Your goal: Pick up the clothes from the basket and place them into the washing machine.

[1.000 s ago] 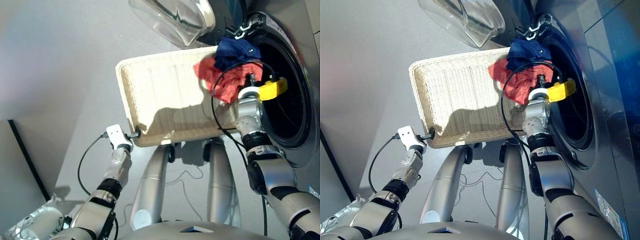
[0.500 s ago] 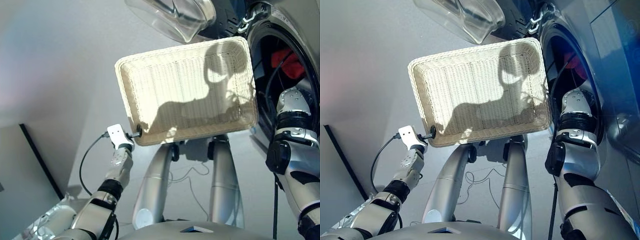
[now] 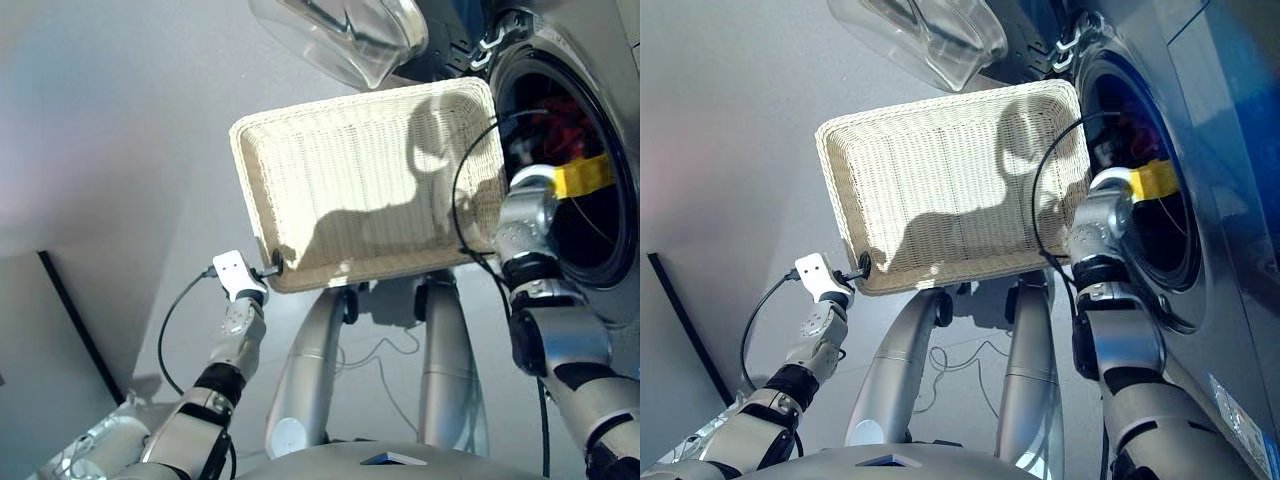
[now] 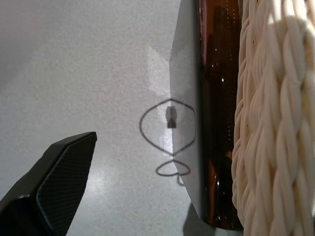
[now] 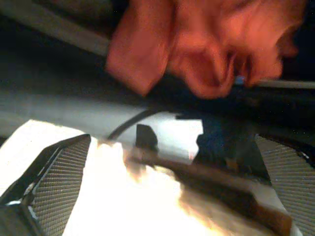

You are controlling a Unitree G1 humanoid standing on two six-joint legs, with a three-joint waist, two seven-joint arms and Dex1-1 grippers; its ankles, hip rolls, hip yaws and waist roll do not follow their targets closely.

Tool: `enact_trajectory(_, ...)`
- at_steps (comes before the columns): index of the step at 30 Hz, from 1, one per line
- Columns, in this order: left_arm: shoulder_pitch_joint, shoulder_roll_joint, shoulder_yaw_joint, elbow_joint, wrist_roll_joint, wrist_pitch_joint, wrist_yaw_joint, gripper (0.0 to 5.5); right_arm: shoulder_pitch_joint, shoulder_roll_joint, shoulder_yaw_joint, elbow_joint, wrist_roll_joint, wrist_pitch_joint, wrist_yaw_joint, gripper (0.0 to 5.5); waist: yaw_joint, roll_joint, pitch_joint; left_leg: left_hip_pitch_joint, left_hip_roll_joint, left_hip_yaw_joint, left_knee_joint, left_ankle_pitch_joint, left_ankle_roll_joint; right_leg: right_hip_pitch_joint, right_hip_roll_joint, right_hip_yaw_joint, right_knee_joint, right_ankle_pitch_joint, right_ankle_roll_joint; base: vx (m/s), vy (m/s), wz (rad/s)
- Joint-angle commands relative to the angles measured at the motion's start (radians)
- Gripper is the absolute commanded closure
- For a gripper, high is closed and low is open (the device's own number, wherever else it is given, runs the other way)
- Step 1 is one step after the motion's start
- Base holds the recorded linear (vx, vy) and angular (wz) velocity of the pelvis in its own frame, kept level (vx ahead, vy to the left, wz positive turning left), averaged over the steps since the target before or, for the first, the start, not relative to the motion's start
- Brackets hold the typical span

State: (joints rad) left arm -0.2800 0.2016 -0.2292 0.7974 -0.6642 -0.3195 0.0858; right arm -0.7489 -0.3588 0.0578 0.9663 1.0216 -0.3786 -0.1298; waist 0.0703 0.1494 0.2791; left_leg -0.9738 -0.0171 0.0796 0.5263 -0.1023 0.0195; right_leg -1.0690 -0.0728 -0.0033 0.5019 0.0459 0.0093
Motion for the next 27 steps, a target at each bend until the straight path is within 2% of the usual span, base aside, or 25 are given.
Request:
enact_trajectory(1, 0.063, 0.035, 0.055, 0.025, 0.006, -0.030, -0.026, 0.00, 0.082, 0.010, 0.051, -0.013, -0.105, 0.015, 0.044, 0.00, 0.003, -0.042, -0.085, 0.029, -0.011, -0.005, -0.067, 0.006, 0.009, 0.087, 0.019, -0.047, -0.075, -0.009, 0.011, 0.000, 0.000, 0.000)
enact_trajectory(6, 0.077, 0.019, 0.069, 0.117, 0.043, -0.008, -0.068, 0.00, 0.252, 0.045, 0.170, 0.023, -0.342, 0.090, 0.083, 0.00, -0.003, -0.104, -0.101, 0.194, -0.020, -0.030, -0.187, 0.043, -0.003, 0.270, 0.001, -0.080, -0.195, 0.020, 0.030, 0.070, -0.022, 0.069)
enact_trajectory(13, 0.088, 0.022, 0.083, 0.275, 0.180, 0.020, -0.065, 0.00, 0.406, 0.106, 0.230, 0.122, -0.486, 0.148, 0.122, 0.00, -0.001, -0.151, -0.104, 0.407, -0.033, -0.052, -0.300, 0.075, -0.013, 0.502, -0.009, -0.110, -0.319, 0.041, 0.050, 0.075, 0.014, 0.081)
enact_trajectory(14, 0.090, 0.023, 0.087, 0.297, 0.199, 0.025, -0.060, 0.00, 0.424, 0.118, 0.231, 0.128, -0.492, 0.149, 0.128, 0.00, -0.003, -0.156, -0.105, 0.433, -0.033, -0.053, -0.314, 0.078, -0.014, 0.528, -0.008, -0.112, -0.333, 0.040, 0.051, 0.000, 0.000, 0.000)
enact_trajectory(15, 0.095, 0.027, 0.091, 0.312, 0.230, 0.033, -0.052, 0.00, 0.442, 0.124, 0.232, 0.137, -0.500, 0.155, 0.132, 0.00, -0.007, -0.166, -0.106, 0.444, -0.040, -0.050, -0.327, 0.109, -0.010, 0.542, -0.013, -0.123, -0.347, 0.063, 0.047, -0.016, 0.059, 0.115)
enact_trajectory(16, 0.097, 0.029, 0.088, 0.351, 0.290, 0.040, -0.025, 0.00, 0.454, 0.132, 0.235, 0.160, -0.516, 0.160, 0.134, 0.00, -0.006, -0.170, -0.110, 0.474, -0.040, -0.051, -0.347, 0.113, -0.010, 0.574, -0.011, -0.125, -0.363, 0.065, 0.050, 0.000, 0.000, 0.000)
enact_trajectory(19, 0.118, 0.024, 0.105, 0.386, 0.326, 0.052, -0.023, 0.00, 0.500, 0.149, 0.233, 0.196, -0.560, 0.175, 0.145, 0.00, 0.000, -0.182, -0.125, 0.554, -0.040, -0.051, -0.393, 0.122, -0.013, 0.656, -0.008, -0.127, -0.408, 0.070, 0.058, 0.073, 0.054, -0.005)
enact_trajectory(25, 0.165, 0.017, 0.145, 0.433, 0.331, 0.070, -0.050, 0.00, 0.570, 0.167, 0.219, 0.244, -0.638, 0.188, 0.137, 0.00, 0.002, -0.194, -0.173, 0.674, -0.041, -0.046, -0.476, 0.140, -0.020, 0.770, -0.002, -0.131, -0.475, 0.086, 0.073, 0.078, 0.055, -0.041)
enact_trajectory(27, 0.190, 0.011, 0.163, 0.458, 0.335, 0.079, -0.066, 0.00, 0.612, 0.173, 0.212, 0.270, -0.695, 0.198, 0.128, 0.00, 0.000, -0.197, -0.202, 0.739, -0.042, -0.037, -0.518, 0.147, -0.023, 0.823, 0.006, -0.130, -0.504, 0.090, 0.079, 0.085, 0.066, -0.040)
